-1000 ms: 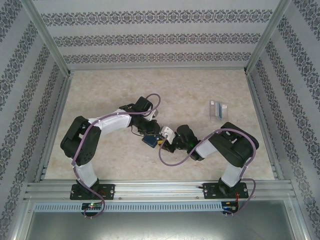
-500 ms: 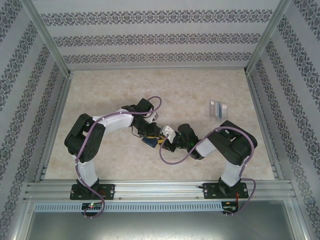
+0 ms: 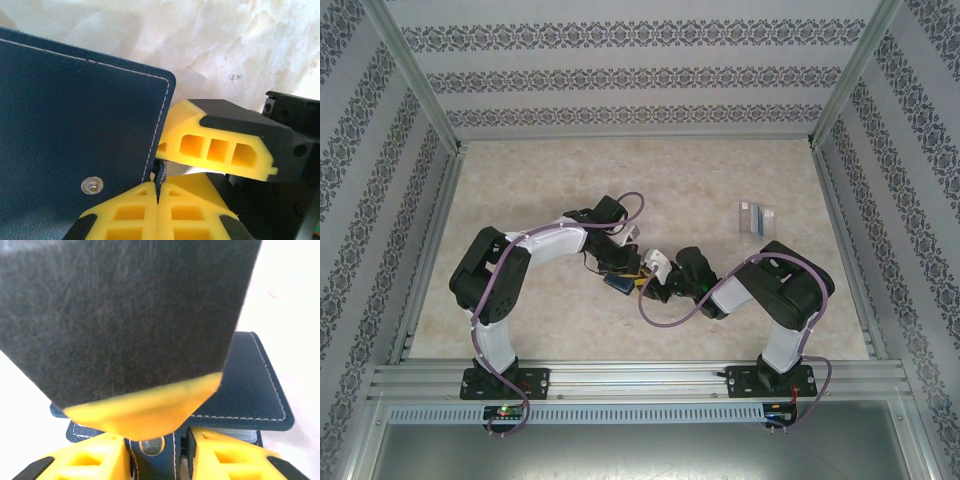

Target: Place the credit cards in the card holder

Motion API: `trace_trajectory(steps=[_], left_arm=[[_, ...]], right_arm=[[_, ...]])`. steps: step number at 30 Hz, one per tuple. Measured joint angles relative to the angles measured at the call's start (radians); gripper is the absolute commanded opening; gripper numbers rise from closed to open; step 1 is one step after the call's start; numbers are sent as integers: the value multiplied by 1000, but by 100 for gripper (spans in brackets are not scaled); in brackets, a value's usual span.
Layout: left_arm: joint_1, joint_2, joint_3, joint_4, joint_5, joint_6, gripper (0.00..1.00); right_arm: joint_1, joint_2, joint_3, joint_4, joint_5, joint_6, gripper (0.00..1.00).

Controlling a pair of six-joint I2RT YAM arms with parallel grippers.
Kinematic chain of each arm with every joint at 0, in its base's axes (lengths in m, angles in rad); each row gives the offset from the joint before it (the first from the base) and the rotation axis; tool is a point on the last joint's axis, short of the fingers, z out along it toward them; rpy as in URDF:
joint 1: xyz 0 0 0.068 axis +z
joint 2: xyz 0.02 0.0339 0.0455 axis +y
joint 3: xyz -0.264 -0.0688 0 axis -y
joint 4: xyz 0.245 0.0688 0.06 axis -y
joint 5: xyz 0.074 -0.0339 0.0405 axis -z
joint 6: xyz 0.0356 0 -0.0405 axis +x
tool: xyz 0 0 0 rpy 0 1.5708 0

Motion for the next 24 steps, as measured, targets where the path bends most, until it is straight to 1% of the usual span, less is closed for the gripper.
trace_trajectory(steps=[3, 6, 9, 11, 14, 17, 20, 24], left_arm=[[3, 0, 0, 0, 0, 2, 0], [4, 0, 0, 3, -1, 3, 0], [7, 0, 0, 3, -1, 3, 0], [9, 0, 0, 3, -1, 3, 0], [9, 0, 0, 3, -1, 3, 0], [9, 0, 0, 3, -1, 3, 0], [9, 0, 0, 3, -2, 3, 0], [9, 0, 0, 3, -5, 3, 0]], right_arm=[[-8, -19, -20, 16, 9, 48, 41], [-32, -93, -92, 42, 34, 157, 41], [-54, -143, -117, 45, 79, 321, 39], [-73, -156, -117, 44, 103, 460, 38], [-98, -154, -117, 42, 111, 656, 37], [-103, -130, -84, 26, 102, 827, 37], [-103, -92, -34, 29, 79, 966, 37], [-103, -42, 0, 43, 55, 1101, 35]])
